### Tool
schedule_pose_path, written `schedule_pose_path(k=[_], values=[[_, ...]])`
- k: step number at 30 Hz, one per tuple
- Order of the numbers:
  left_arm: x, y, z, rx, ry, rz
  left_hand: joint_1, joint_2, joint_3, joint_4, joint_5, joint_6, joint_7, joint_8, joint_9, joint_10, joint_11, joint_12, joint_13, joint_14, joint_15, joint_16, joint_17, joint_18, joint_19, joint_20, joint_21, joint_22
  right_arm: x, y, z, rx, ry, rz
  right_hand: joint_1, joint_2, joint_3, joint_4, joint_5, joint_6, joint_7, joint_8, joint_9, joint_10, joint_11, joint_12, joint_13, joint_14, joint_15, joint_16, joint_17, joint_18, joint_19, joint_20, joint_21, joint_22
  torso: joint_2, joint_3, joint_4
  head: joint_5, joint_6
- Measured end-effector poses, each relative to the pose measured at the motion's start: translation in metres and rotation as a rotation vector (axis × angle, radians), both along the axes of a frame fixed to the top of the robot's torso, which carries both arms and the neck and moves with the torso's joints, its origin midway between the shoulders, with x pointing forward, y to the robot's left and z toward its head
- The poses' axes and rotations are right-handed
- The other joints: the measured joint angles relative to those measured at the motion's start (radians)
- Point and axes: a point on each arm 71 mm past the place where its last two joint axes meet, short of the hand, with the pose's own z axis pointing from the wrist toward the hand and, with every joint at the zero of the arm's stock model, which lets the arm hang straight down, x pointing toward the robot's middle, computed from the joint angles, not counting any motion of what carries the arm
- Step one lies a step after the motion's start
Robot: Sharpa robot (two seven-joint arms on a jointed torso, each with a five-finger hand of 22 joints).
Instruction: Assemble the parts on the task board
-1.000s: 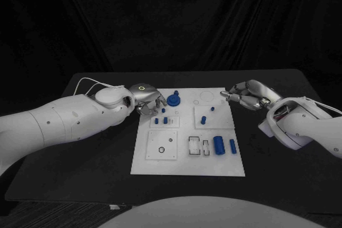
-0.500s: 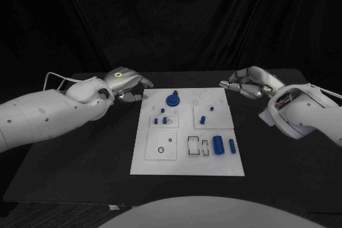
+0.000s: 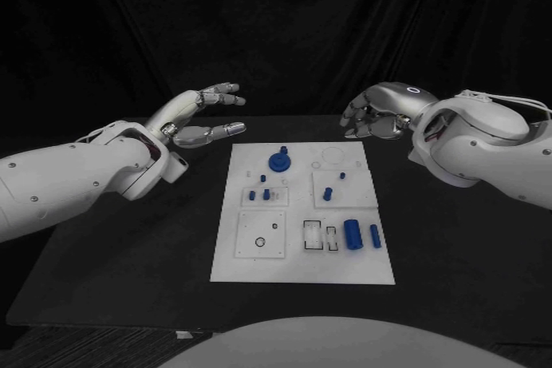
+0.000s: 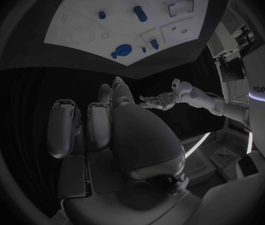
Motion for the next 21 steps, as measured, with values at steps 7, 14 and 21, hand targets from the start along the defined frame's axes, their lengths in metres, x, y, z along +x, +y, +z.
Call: schedule_pose_path(k=[7, 14, 21], values=[[-0.014, 0.003, -0.023, -0.384, 0.321, -0.019, 0.021, 0.019, 0.0, 0.0, -0.019, -0.224, -0.079, -0.014, -0.026, -0.124, -0.074, -0.002, -0.031, -0.032, -0.014, -0.084, -0.078, 0.002, -0.082, 0.022, -0.019, -0.373, 0.004, 0.011, -0.015, -0.183, -0.018, 0.05, -0.048, -0.111, 0.124, 0.022, -0.045, 0.029, -0.022, -0.073, -0.048, -0.03, -0.01, -0.513, -0.223, 0.0, -0.004, 0.021, 0.019, 0.0, -0.015, -0.011, -0.056, 0.0, 0.001, -0.0002, 0.0002, -0.012, 0.0], [-0.021, 0.006, -0.036, -0.556, 0.45, -0.033, 0.033, 0.031, 0.0, 0.0, -0.014, -0.222, -0.07, -0.014, -0.026, -0.141, -0.061, 0.029, -0.032, -0.032, 0.001, -0.084, -0.082, 0.025, -0.081, 0.043, -0.019, -0.397, 0.003, 0.015, -0.035, -0.294, -0.002, 0.078, -0.058, -0.174, 0.238, 0.016, -0.014, 0.003, -0.046, -0.12, -0.07, -0.048, 0.001, -0.492, -0.253, 0.001, -0.006, 0.031, 0.023, 0.0, -0.016, -0.012, -0.063, 0.0, 0.002, -0.0101, 0.0076, -0.026, 0.0], [-0.024, 0.01, -0.042, -0.616, 0.493, -0.038, 0.042, 0.069, 0.0, 0.0, -0.006, -0.215, -0.062, -0.014, -0.026, -0.148, -0.054, 0.055, -0.032, -0.033, 0.02, -0.084, -0.084, 0.041, -0.078, 0.046, -0.019, -0.409, 0.001, 0.018, -0.05, -0.344, 0.023, 0.094, -0.092, -0.231, 0.382, 0.004, -0.089, 0.017, -0.045, -0.128, -0.069, -0.05, 0.004, -0.467, -0.285, 0.001, -0.006, 0.035, 0.028, 0.0, -0.008, -0.004, -0.059, 0.0, 0.005, -0.0238, 0.0137, -0.041, 0.0]])
